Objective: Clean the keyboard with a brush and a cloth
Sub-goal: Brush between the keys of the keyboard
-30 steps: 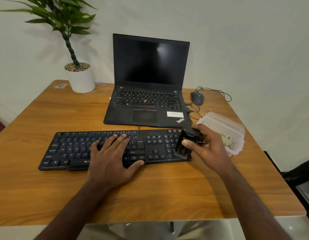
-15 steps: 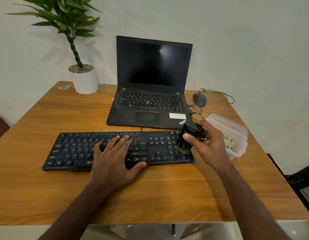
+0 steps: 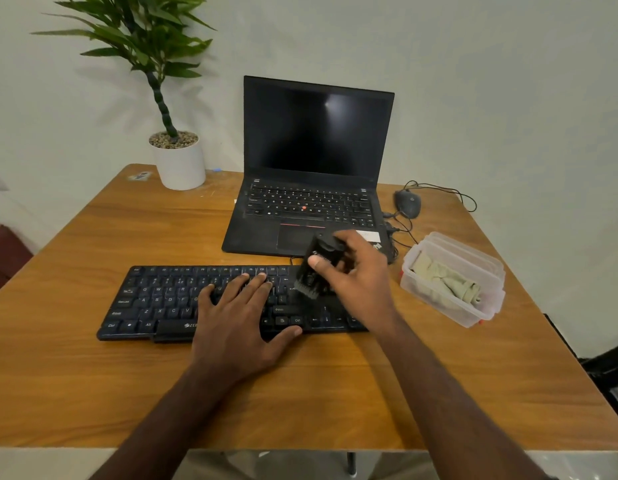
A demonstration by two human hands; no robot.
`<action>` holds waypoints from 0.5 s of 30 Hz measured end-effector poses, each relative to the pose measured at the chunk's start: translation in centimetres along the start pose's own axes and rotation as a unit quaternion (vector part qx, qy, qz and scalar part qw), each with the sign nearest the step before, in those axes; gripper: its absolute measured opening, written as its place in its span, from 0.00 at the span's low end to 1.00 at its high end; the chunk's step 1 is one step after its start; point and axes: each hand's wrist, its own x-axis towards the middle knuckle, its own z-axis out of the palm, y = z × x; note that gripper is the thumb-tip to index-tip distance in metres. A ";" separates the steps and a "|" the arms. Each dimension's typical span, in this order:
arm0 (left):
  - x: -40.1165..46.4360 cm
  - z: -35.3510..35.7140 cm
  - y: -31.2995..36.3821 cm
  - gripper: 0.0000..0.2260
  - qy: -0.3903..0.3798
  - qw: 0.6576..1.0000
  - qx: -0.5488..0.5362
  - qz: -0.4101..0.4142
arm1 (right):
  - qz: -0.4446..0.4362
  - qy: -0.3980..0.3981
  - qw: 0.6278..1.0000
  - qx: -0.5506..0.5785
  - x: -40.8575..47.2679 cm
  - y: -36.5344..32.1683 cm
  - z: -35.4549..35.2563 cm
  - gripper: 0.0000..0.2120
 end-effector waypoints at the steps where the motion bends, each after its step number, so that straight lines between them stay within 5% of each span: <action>1: 0.0 0.0 0.0 0.45 -0.001 1.000 0.002 -0.001 | 0.001 -0.017 1.000 -0.011 0.2 0.0 0.9 0.16; 15: 0.0 -0.1 0.1 0.46 0.005 1.000 0.000 -0.005 | 0.034 0.068 0.989 -0.125 3.1 -0.2 2.5 0.16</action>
